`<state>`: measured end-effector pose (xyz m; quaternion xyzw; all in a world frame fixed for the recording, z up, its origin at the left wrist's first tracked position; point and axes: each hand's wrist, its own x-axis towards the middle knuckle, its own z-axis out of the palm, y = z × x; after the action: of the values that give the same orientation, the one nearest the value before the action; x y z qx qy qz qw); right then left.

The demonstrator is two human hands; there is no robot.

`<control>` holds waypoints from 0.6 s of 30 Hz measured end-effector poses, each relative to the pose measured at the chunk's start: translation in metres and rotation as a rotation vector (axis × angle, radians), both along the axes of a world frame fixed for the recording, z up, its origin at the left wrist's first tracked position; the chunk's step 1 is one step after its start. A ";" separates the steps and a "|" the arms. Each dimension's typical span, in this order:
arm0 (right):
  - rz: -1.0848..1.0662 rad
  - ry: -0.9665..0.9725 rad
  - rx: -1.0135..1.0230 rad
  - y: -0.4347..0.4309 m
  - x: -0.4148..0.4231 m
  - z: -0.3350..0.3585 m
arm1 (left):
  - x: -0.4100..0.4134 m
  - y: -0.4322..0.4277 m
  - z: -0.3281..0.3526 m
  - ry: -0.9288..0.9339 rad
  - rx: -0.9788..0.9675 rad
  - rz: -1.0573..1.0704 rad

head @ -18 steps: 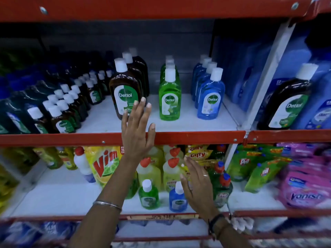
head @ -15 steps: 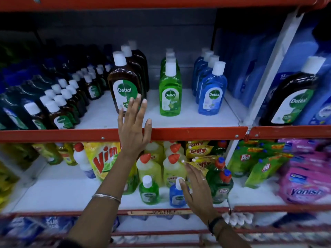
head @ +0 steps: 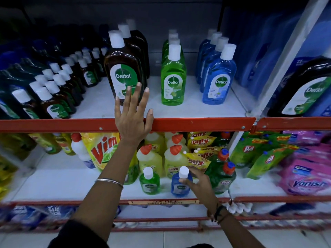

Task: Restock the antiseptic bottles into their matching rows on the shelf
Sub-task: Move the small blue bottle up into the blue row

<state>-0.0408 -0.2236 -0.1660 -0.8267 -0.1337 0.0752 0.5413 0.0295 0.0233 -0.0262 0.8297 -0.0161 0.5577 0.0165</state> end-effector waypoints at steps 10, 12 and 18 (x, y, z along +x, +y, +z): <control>-0.091 -0.366 0.240 -0.016 0.010 0.128 | -0.003 -0.002 0.003 0.007 -0.007 0.014; -0.096 -0.470 0.296 -0.020 0.013 0.161 | -0.004 -0.001 0.003 0.004 0.004 0.017; -0.238 -0.693 0.376 -0.032 0.039 0.242 | -0.004 -0.002 0.004 0.018 0.000 0.011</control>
<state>-0.0013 -0.2552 0.0759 -0.6996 -0.2230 -0.2965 0.6107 0.0258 0.0214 -0.0226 0.8349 -0.0117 0.5501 0.0135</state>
